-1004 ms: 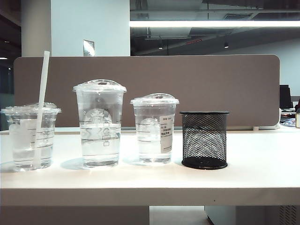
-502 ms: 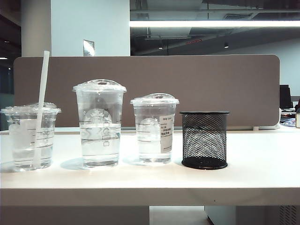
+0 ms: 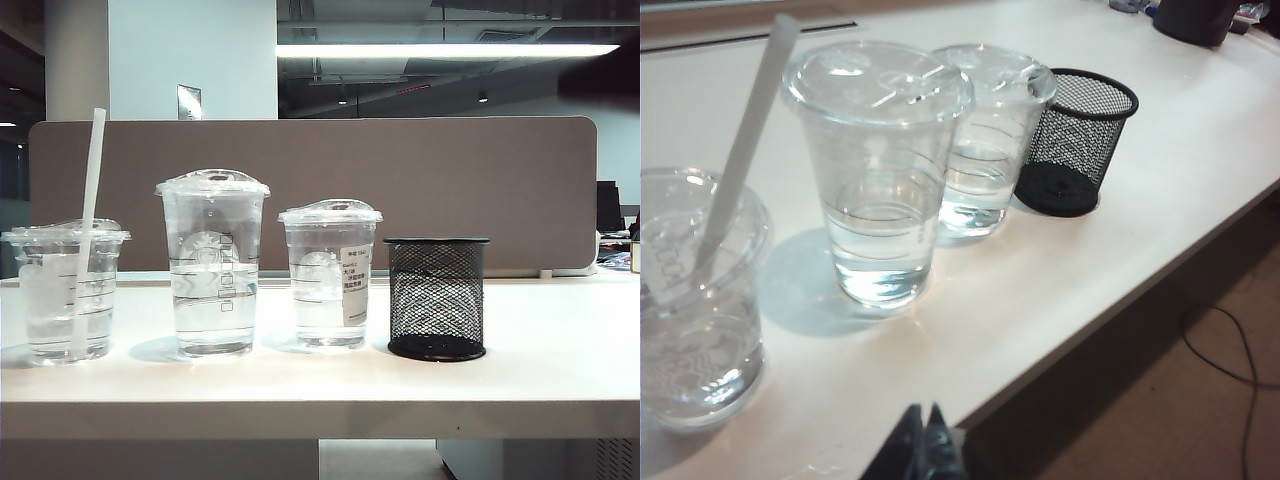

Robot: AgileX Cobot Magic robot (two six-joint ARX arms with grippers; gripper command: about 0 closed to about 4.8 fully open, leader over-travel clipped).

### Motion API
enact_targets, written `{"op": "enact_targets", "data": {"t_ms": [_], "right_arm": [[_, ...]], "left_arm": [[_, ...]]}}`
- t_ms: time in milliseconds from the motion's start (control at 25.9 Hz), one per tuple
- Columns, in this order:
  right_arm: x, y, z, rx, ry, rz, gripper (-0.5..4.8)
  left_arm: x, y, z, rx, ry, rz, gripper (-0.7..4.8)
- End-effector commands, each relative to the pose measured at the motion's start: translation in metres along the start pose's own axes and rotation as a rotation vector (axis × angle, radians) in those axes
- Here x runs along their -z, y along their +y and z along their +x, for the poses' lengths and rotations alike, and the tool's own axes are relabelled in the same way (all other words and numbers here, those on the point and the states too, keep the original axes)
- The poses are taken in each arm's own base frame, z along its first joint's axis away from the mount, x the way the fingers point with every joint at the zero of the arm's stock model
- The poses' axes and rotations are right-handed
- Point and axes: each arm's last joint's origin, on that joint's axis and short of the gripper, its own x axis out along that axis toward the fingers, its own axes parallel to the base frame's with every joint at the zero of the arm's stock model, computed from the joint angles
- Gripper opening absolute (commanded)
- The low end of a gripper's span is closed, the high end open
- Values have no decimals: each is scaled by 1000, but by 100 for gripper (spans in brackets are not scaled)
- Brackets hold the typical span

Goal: Pick up the straw and insert it into the small coffee cup.

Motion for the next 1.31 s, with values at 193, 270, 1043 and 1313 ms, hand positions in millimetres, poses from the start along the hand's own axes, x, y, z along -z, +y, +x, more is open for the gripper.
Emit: {"op": "enact_targets", "data": {"t_ms": [193, 270, 1043, 1313], "right_arm": [[8, 0, 0, 2, 58, 16, 0], [13, -1, 0, 7, 112, 16, -1], [21, -2, -1, 16, 197, 16, -1], [21, -2, -1, 17, 197, 16, -1]], "left_arm": [[20, 4, 8, -9, 33, -24, -5], [31, 6, 11, -20, 51, -40, -5], [45, 10, 18, -36, 31, -67, -5], [38, 10, 11, -173, -51, 5, -5]]}}
